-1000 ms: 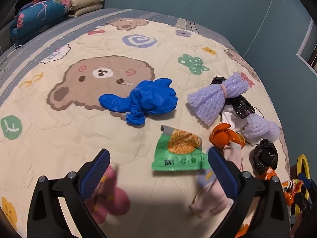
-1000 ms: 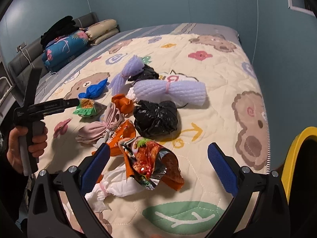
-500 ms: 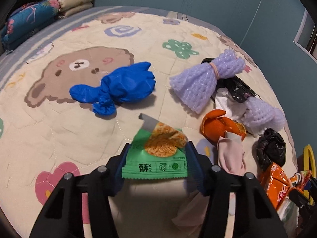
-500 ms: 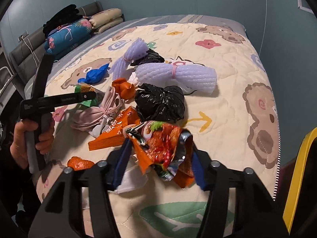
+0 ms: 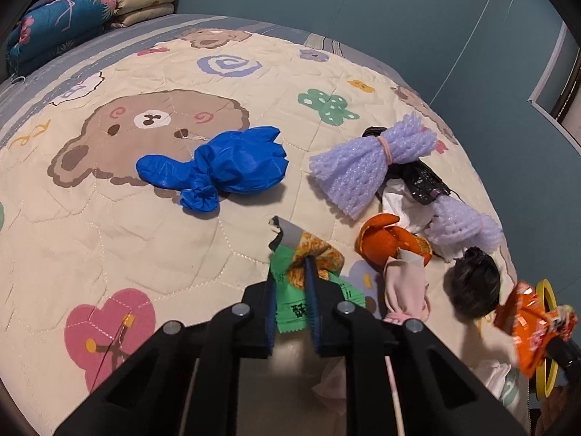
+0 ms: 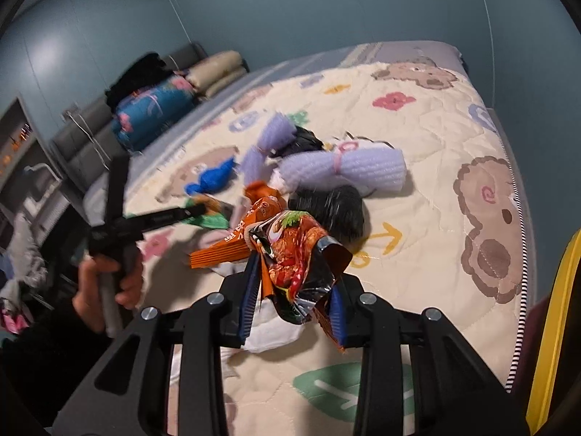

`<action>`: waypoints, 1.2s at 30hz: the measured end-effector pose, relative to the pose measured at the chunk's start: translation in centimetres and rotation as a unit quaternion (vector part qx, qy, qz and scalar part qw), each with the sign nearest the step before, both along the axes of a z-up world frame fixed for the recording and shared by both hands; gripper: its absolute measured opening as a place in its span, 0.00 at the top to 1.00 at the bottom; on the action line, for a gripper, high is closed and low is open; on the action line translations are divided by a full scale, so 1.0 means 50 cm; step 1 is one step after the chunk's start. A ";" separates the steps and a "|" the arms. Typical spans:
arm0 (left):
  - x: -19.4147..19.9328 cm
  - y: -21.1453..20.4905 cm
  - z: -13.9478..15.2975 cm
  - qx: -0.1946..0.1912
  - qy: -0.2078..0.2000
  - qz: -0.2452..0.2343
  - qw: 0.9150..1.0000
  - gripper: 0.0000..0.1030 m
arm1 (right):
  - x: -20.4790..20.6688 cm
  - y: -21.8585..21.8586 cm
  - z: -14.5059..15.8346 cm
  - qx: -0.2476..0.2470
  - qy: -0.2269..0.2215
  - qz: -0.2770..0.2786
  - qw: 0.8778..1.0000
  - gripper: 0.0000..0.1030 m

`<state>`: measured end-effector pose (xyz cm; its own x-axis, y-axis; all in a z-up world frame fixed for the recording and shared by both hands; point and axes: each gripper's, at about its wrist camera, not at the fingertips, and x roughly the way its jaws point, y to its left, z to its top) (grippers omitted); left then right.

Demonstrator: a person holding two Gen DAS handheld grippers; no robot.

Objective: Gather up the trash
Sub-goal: 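Carry both held wrappers over the yellow-rimmed bin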

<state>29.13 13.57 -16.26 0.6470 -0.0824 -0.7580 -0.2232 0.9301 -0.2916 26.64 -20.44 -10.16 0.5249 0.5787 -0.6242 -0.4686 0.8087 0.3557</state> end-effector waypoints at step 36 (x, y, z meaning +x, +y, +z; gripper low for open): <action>-0.170 -0.261 0.313 -0.046 -0.169 -0.167 0.970 0.94 | -0.203 -0.298 0.207 0.056 -0.111 -0.177 0.976 0.69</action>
